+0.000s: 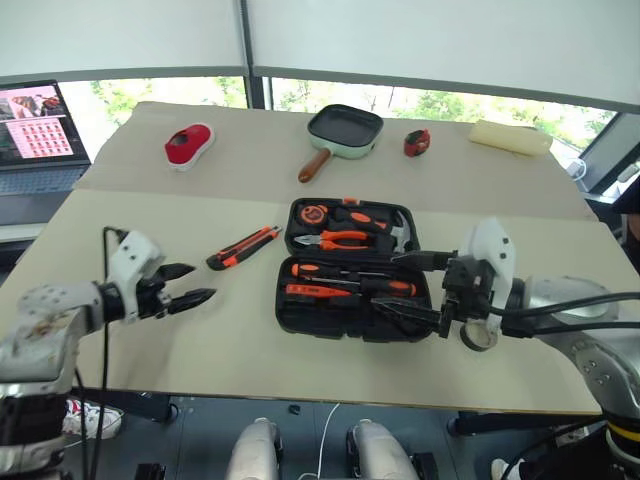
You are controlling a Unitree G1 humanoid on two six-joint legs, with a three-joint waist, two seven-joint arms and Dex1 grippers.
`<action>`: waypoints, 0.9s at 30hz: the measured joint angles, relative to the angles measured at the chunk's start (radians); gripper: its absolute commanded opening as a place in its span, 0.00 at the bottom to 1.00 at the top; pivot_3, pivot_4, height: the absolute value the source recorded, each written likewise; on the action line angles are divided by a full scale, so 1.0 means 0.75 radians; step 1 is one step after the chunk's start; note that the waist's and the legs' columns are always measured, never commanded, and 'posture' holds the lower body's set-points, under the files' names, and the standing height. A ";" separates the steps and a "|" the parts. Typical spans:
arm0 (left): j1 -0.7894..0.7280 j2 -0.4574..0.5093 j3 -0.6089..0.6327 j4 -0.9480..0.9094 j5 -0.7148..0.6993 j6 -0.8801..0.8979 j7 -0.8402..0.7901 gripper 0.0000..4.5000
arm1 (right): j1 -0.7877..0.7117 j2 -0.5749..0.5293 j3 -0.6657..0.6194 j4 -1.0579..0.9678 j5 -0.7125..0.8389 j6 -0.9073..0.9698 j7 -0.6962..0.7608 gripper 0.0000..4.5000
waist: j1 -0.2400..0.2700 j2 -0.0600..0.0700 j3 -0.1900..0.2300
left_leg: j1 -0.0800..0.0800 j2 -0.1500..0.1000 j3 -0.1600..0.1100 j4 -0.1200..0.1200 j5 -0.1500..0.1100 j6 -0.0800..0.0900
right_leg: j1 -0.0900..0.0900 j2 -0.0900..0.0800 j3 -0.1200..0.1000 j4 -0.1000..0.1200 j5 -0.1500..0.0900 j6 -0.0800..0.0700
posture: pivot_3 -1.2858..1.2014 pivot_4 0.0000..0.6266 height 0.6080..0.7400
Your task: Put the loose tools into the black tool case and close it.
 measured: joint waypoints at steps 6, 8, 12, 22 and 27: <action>-0.143 0.063 -0.085 0.049 0.007 -0.034 0.020 0.99 | -0.046 0.011 0.076 0.046 -0.034 -0.017 0.063 1.00 | 0.032 0.000 0.000 | -0.001 0.000 0.001 0.000 0.000 0.000 | 0.000 0.000 -0.003 0.000 0.000 -0.001 | 0.52 0.24 1.00; -0.274 0.087 -0.166 0.113 0.024 -0.050 0.000 0.99 | -0.048 0.018 0.079 0.044 -0.038 -0.017 0.068 1.00 | 0.029 0.000 0.000 | -0.002 0.000 0.002 0.000 0.000 0.000 | -0.001 0.000 -0.002 0.000 0.000 -0.001 | 0.52 0.24 1.00; -0.668 0.079 -0.453 0.421 0.150 -0.090 -0.087 0.99 | -0.014 0.029 0.066 0.001 -0.036 -0.016 0.042 1.00 | 0.028 0.000 0.000 | -0.003 -0.001 0.002 0.000 0.001 0.000 | -0.001 0.002 -0.002 0.000 0.000 -0.001 | 0.52 0.24 1.00; -1.144 -0.146 -0.857 1.136 0.436 -0.366 -0.254 0.99 | 0.096 0.057 0.017 -0.137 0.015 0.018 -0.077 1.00 | 0.007 -0.001 0.000 | -0.006 0.000 0.000 0.001 0.000 0.001 | -0.002 0.003 -0.002 0.000 0.000 -0.001 | 0.52 0.24 1.00; -1.284 -0.256 -0.914 1.457 0.558 -0.548 -0.188 0.99 | 0.135 0.073 0.016 -0.183 0.014 0.019 -0.135 1.00 | 0.015 -0.001 0.000 | -0.007 -0.001 0.000 0.002 0.000 0.001 | -0.002 0.003 -0.002 0.000 0.000 0.000 | 0.52 0.24 1.00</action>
